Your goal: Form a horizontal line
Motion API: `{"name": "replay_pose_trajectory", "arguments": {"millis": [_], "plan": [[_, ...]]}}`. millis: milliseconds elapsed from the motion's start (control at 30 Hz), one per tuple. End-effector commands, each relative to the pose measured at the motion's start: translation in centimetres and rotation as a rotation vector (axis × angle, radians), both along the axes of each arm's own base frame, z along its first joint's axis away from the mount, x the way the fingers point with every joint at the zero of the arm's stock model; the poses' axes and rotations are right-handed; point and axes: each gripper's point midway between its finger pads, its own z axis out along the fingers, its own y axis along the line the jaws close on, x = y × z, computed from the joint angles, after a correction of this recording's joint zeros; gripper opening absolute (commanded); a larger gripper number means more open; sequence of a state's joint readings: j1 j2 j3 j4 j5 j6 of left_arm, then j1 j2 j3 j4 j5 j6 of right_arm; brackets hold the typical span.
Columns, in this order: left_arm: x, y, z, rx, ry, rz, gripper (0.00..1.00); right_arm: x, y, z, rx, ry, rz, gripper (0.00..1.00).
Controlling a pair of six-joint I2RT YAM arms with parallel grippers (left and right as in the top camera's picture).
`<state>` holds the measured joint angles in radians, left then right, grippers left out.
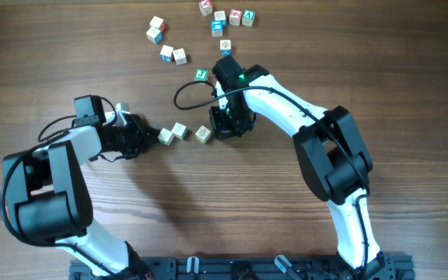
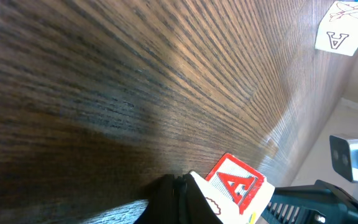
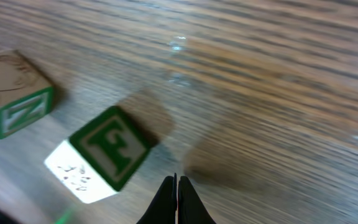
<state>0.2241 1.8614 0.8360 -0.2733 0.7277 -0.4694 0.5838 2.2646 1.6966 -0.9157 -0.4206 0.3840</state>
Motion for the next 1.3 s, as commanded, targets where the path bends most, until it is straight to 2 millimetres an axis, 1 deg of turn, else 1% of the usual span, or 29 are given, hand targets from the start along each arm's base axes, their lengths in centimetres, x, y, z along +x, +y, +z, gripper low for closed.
{"name": "replay_pose_trajectory", "arguments": {"millis": [0, 133, 233, 633, 733, 800, 900, 1033, 1133, 1200, 1233, 1267], "plan": [[-1.9, 1.6, -3.2, 0.126, 0.111, 0.039, 0.04, -0.6, 1.9, 0.8, 0.119, 0.030, 0.037, 0.05], [-1.9, 1.6, -3.2, 0.125, 0.114, 0.039, 0.04, -0.4, 3.9, 2.1, 0.249, 0.025, 0.069, 0.05], [-1.9, 1.6, -3.2, 0.125, 0.114, 0.039, 0.04, -0.1, 4.5, 2.5, 0.287, 0.012, 0.077, 0.05], [-1.9, 1.6, -3.2, 0.125, 0.114, 0.039, 0.04, 0.0, 4.7, 2.5, 0.288, 0.001, 0.080, 0.04], [-1.9, 1.6, -3.2, 0.125, 0.114, 0.039, 0.04, 0.2, 3.9, 1.8, 0.229, -0.008, 0.062, 0.04], [-2.0, 1.6, -3.2, 0.126, 0.118, 0.039, 0.04, 0.1, 3.8, 1.9, 0.223, 0.000, 0.057, 0.04], [-2.1, 2.4, -3.5, 0.151, 0.128, 0.058, 0.04, -0.3, 3.8, 3.3, 0.242, -0.003, 0.076, 0.05], [-2.3, 4.0, -3.5, 0.150, 0.142, 0.106, 0.04, -0.2, 3.9, 5.6, 0.231, -0.103, 0.135, 0.05], [-2.6, 5.8, -3.4, 0.143, 0.158, 0.164, 0.04, -0.3, 4.4, 5.8, 0.196, -0.156, 0.156, 0.05], [-3.0, 7.0, -3.2, 0.136, 0.173, 0.205, 0.04, -0.8, 5.2, 5.6, 0.193, -0.164, 0.173, 0.04], [-3.5, 8.2, -2.8, 0.130, 0.185, 0.246, 0.04, -1.2, 5.9, 5.4, 0.186, -0.181, 0.193, 0.05], [-3.7, 8.7, -2.5, 0.127, 0.190, 0.264, 0.04, -1.5, 6.4, 5.4, 0.184, -0.193, 0.204, 0.04]]}}
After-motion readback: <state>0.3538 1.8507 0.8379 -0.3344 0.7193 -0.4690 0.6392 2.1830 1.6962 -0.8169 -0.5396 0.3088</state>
